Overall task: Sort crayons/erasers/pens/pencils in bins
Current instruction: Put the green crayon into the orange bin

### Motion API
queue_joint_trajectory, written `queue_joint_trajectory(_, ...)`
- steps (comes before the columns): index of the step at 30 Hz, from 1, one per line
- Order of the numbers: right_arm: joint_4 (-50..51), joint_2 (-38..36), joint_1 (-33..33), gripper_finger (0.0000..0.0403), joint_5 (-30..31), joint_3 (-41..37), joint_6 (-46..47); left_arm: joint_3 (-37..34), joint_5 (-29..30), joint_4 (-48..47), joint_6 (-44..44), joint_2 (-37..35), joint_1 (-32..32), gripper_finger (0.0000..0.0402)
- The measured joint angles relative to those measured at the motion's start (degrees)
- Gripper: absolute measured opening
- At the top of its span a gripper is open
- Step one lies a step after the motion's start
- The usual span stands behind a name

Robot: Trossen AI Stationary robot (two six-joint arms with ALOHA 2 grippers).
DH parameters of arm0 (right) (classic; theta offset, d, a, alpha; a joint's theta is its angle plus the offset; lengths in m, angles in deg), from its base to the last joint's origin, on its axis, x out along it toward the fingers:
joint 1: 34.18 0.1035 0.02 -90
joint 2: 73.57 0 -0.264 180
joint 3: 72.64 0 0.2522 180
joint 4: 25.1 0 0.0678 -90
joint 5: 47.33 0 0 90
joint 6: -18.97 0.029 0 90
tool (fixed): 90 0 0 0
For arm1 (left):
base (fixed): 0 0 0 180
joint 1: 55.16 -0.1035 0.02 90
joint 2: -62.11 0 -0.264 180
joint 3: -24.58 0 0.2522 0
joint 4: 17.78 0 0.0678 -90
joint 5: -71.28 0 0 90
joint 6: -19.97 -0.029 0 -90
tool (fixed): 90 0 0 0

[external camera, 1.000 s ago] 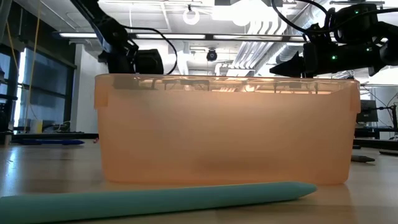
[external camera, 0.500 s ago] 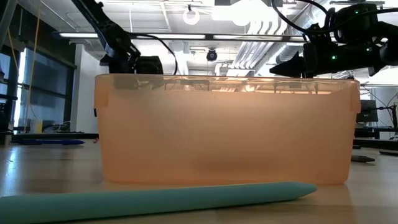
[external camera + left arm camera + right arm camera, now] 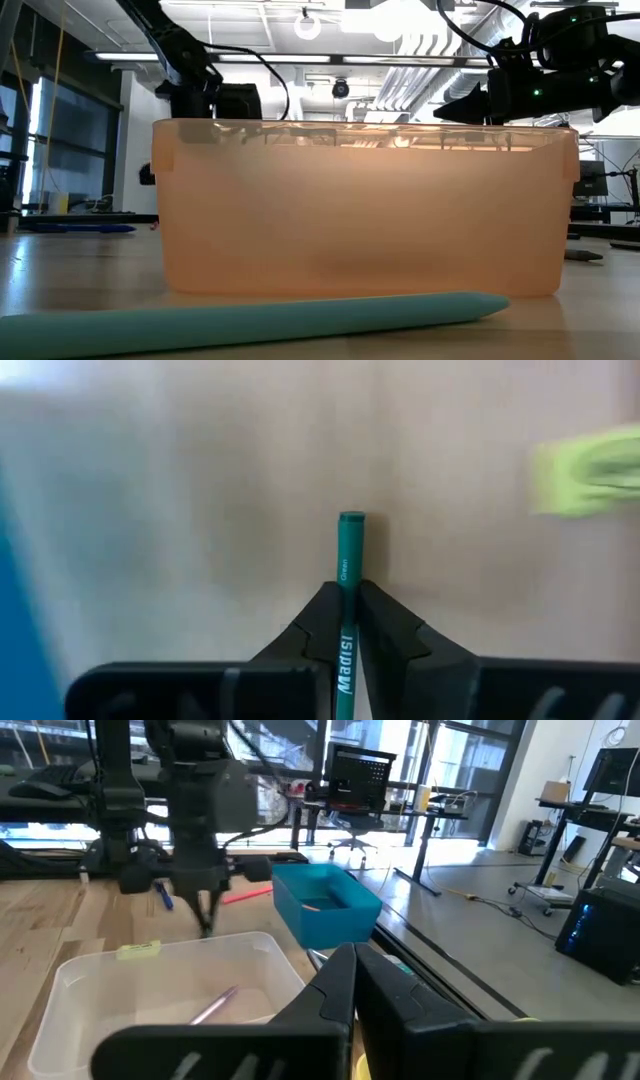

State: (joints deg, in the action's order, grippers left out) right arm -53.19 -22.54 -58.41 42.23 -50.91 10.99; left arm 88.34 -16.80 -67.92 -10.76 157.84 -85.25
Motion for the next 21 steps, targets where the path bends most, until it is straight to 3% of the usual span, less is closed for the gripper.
queue_joint_trajectory(12, -0.1, 0.0, 0.0, 0.0000, 0.0, 0.0, 0.0, 0.7, -6.8, -3.9, 15.7, -9.2, 5.2, 0.0010)
queue_joint_trajectory(21, -0.7, 0.0, 0.0, 0.0000, 0.0, 0.0, 0.2, 0.7, -9.8, -0.7, 33.9, -14.1, 16.8, 0.0010)
